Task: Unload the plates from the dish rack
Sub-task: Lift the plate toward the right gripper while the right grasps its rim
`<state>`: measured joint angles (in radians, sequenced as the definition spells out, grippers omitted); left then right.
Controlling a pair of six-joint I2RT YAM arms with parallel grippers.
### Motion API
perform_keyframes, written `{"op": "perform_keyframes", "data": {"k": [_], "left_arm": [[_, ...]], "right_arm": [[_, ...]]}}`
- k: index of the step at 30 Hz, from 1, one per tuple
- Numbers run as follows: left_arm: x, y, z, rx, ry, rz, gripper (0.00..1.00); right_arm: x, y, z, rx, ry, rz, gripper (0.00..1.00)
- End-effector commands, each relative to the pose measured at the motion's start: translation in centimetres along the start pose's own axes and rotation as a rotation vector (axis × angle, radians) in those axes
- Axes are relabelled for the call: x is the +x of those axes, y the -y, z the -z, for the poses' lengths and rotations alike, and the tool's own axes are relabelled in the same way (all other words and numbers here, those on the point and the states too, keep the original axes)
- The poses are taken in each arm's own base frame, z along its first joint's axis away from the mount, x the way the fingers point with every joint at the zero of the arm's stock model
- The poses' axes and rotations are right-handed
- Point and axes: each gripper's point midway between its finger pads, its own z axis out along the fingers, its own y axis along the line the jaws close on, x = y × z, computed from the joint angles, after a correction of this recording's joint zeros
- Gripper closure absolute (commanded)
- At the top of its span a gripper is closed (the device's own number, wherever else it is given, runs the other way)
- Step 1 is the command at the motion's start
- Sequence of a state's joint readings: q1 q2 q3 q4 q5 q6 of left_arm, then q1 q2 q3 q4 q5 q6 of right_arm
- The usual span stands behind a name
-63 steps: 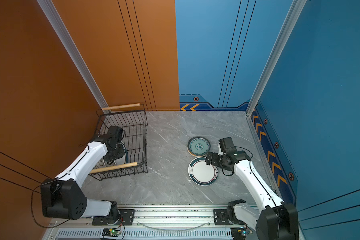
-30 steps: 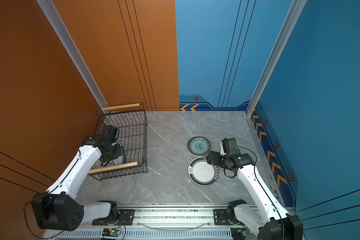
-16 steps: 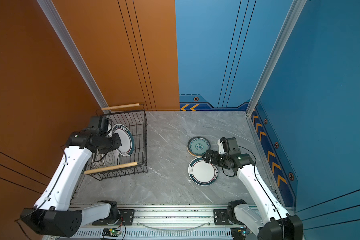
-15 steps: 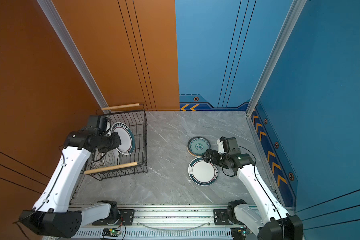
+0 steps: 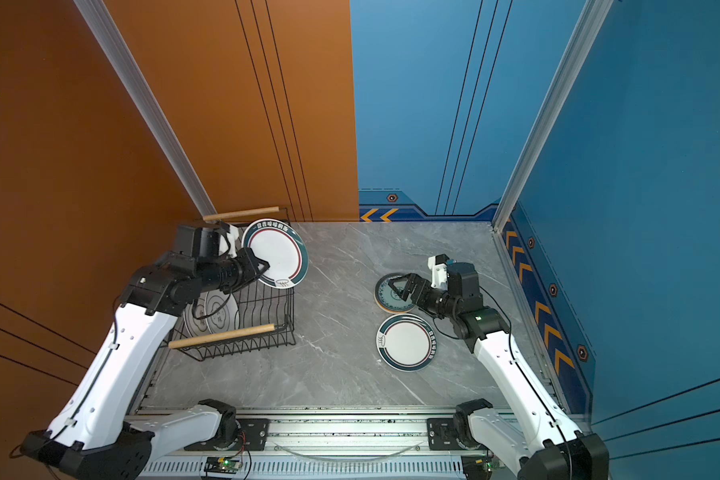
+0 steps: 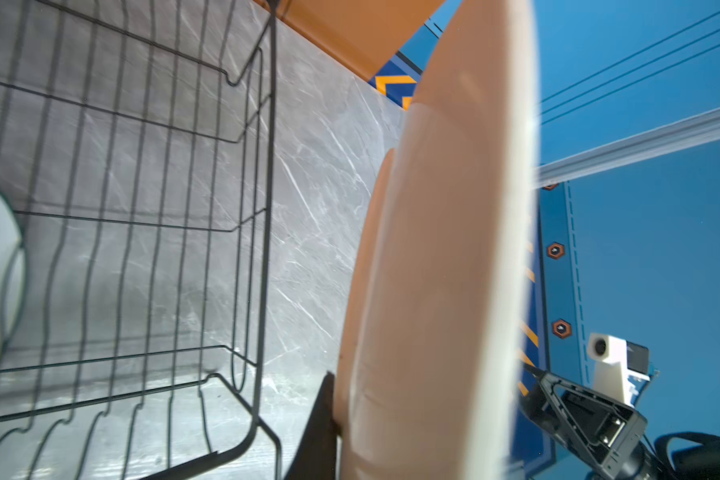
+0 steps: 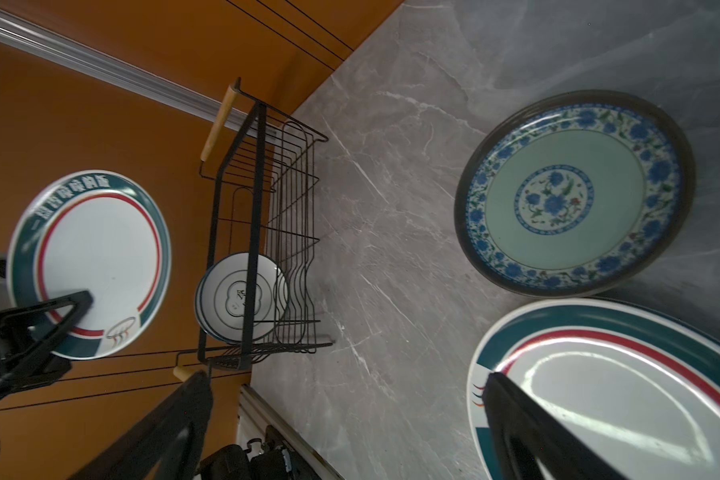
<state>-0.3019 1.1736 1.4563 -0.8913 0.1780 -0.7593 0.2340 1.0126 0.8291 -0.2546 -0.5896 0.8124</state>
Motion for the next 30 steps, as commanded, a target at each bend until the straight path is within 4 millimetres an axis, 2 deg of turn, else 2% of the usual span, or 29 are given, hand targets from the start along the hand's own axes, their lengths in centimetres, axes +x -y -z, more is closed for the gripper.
{"op": "perform_keyframes", "data": {"k": [1, 4, 6, 9, 16, 21, 27, 30], "left_arm": [[0.2, 3.6, -1.8, 0.168, -0.001, 0.046, 1.0], [1.4, 4.6, -3.0, 0.192, -0.03, 0.039, 1.0], [1.9, 5.3, -3.5, 0.216, -0.044, 0.04, 1.0], [2.6, 6.5, -4.3, 0.264, -0.063, 0.05, 1.0], [4.2, 9.1, -5.4, 0.346, -0.116, 0.044, 1.0], [5.6, 9.9, -6.5, 0.375, -0.154, 0.043, 1.0], [7.0, 10.7, -8.1, 0.419, -0.219, 0.063, 1.0], [7.6, 11.0, -8.5, 0.421, -0.231, 0.055, 1.0]], "right_arm": [[-1.2, -3.6, 0.1, -0.154, 0.036, -0.042, 0.02], [-1.5, -4.5, -0.1, -0.192, 0.048, -0.051, 0.06], [-1.6, -4.9, -0.4, -0.21, 0.049, -0.058, 0.12], [-1.3, -5.3, -1.4, -0.224, 0.029, -0.075, 0.2], [-0.1, -7.0, -4.0, -0.271, -0.037, -0.081, 0.29], [0.1, -8.6, -5.0, -0.335, -0.064, -0.094, 0.34], [0.1, -9.1, -6.3, -0.375, -0.087, -0.119, 0.41], [0.2, -10.0, -6.8, -0.431, -0.104, -0.144, 0.48]]}}
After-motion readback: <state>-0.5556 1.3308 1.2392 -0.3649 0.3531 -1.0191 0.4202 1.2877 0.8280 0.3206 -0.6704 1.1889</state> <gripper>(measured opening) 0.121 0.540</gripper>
